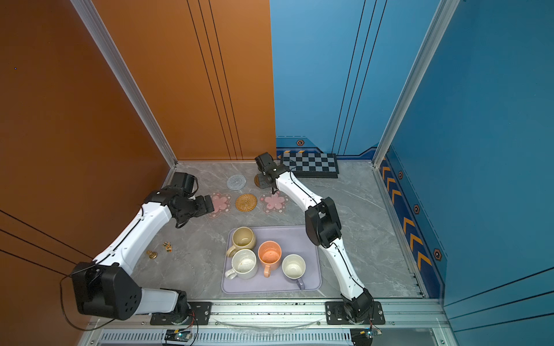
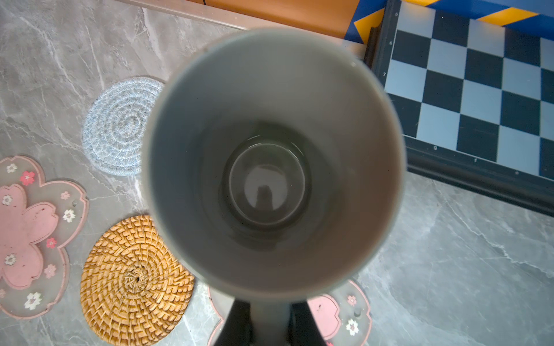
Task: Place cups on coasters
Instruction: Place the cup on the coaster.
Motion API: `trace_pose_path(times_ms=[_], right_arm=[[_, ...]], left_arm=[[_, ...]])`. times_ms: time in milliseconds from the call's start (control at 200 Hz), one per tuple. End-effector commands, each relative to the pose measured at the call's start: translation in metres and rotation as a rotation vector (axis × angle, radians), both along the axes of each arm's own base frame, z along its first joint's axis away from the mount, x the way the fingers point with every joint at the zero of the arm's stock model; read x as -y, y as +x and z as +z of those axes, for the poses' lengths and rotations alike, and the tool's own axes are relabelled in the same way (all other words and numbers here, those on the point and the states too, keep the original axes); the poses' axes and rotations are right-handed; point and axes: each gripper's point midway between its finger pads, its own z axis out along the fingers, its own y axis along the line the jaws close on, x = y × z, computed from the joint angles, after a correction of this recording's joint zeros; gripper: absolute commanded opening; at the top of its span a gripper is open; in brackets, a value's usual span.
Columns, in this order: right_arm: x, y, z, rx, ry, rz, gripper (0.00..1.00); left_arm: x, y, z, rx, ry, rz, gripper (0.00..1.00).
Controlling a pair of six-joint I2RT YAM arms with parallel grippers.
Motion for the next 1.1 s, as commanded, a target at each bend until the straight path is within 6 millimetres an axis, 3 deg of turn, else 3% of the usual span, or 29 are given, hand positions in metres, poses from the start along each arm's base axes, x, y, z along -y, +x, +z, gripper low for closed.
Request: trace_pose_path(times_ms=[0,1096], right_arm=[[-0.008,0.023,0.048,0.156,0.077,-0.039,0.0],[-0.012,0.041,0.028,0.181,0.08,-0.056,0.0]], left_arm=[[-0.001,-0.005,-0.01,-0.043,-0.011,0.012,0.98],[-0.006,-0.007,-0.021,-0.069,-0.001,0.02,0.98]])
